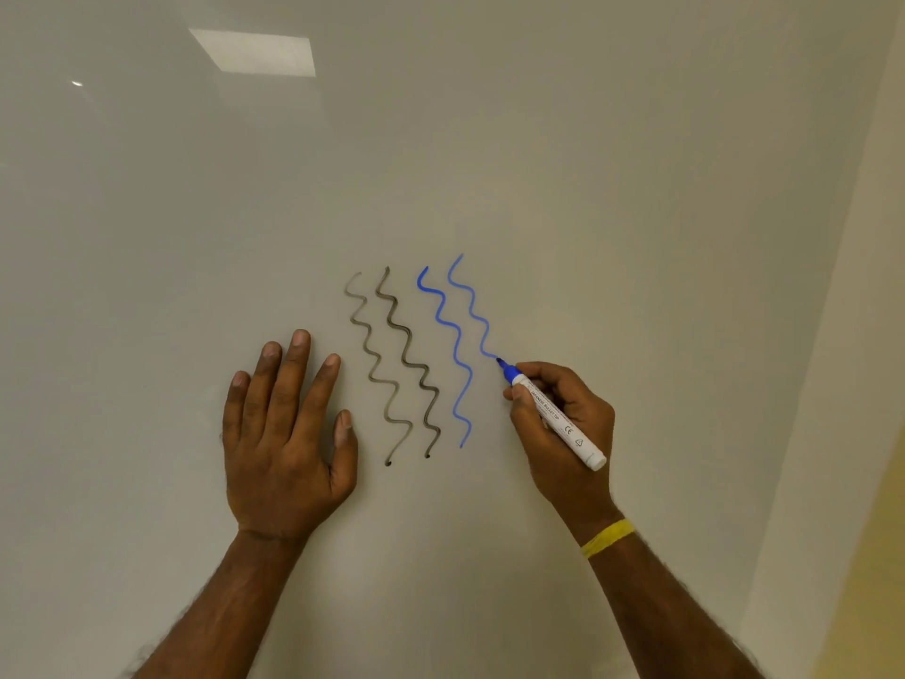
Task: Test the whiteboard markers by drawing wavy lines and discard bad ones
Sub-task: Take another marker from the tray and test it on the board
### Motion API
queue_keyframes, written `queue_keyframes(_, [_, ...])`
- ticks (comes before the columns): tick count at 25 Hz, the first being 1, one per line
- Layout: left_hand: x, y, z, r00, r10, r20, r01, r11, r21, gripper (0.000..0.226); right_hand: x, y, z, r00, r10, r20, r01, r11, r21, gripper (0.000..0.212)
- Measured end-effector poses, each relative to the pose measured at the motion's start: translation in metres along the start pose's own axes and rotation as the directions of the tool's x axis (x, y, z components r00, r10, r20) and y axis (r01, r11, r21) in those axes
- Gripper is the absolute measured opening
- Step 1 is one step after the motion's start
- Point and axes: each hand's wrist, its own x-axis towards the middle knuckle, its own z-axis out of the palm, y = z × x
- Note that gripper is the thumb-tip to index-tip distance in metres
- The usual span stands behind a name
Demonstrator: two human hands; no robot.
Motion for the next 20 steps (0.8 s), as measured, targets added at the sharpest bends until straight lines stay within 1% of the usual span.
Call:
queue_keyframes(3, [-0.002, 0.0, 0.0, 1.0, -0.001, 0.0, 0.001, 1.0, -0.005, 0.049, -0.016, 0.008, -0.004, 1.0, 0.009, 0.02, -0.008, 0.999, -0.05, 0.021])
queue_keyframes(6, [-0.003, 0.001, 0.0, 1.0, 0.002, 0.0, -0.002, 1.0, 0.002, 0.049, -0.035, 0.016, -0.006, 0.994, 0.105, -0.032, -0.105, 0.994, 0.011, 0.021])
queue_keyframes(9, [-0.002, -0.001, 0.0, 1.0, 0.013, 0.004, -0.013, 1.0, 0.008, 0.05, -0.056, 0.022, -0.008, 0.989, 0.142, 0.042, -0.141, 0.99, -0.022, 0.022])
queue_keyframes(11, [-0.002, -0.001, 0.0, 1.0, 0.014, 0.012, -0.014, 1.0, 0.011, 0.05, -0.064, 0.021, -0.009, 0.982, 0.181, 0.047, -0.181, 0.983, -0.016, 0.024])
queue_keyframes(13, [-0.003, 0.001, -0.001, 1.0, 0.004, 0.017, -0.004, 1.0, 0.009, 0.051, -0.069, 0.021, -0.011, 0.974, 0.223, 0.035, -0.223, 0.975, 0.018, 0.023])
queue_keyframes(17, [-0.001, 0.001, -0.005, 0.998, -0.005, 0.066, 0.005, 1.0, 0.0, 0.052, -0.077, 0.017, -0.014, 0.942, 0.336, 0.001, -0.332, 0.932, 0.144, 0.015])
queue_keyframes(20, [-0.012, 0.013, -0.015, 0.99, -0.069, 0.124, 0.079, 0.994, -0.076, 0.054, -0.089, 0.018, -0.02, 0.92, 0.391, 0.001, -0.384, 0.902, 0.195, 0.016])
